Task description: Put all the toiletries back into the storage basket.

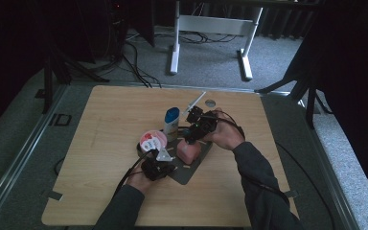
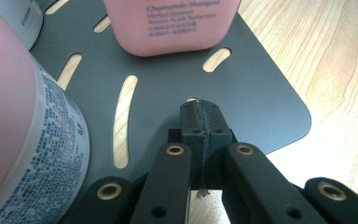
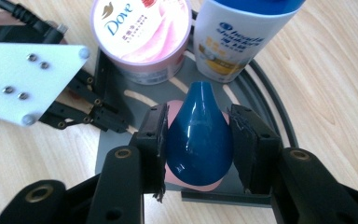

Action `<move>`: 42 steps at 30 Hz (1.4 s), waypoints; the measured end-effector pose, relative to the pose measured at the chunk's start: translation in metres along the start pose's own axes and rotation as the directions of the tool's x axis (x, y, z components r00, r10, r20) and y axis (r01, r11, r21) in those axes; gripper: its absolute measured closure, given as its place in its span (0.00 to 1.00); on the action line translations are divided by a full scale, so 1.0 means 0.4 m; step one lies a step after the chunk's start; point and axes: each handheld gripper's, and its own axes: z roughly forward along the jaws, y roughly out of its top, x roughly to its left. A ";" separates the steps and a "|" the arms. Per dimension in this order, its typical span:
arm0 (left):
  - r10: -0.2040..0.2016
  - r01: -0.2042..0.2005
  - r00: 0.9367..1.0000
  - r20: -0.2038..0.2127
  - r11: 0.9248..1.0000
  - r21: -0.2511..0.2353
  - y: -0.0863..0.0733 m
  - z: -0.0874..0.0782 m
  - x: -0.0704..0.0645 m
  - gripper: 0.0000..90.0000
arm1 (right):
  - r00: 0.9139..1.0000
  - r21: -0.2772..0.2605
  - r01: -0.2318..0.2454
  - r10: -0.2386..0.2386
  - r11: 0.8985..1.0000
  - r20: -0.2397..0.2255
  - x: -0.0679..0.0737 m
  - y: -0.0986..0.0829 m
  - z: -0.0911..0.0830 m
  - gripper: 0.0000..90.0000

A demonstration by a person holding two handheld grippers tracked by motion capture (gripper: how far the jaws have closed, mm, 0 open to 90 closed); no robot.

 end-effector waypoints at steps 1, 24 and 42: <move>0.000 0.000 1.000 0.000 1.000 0.000 0.000 0.000 0.000 1.00 | 1.000 -0.001 -0.005 0.005 1.000 0.002 -0.002 0.002 0.001 0.65; 0.001 -0.001 1.000 0.001 1.000 0.001 0.000 0.000 0.001 1.00 | 0.999 0.012 -0.027 0.027 1.000 0.035 -0.036 0.033 0.021 0.65; 0.000 0.000 1.000 0.001 1.000 -0.001 0.000 0.000 0.000 1.00 | 0.998 0.023 -0.038 0.037 0.999 0.041 -0.053 0.050 0.033 0.65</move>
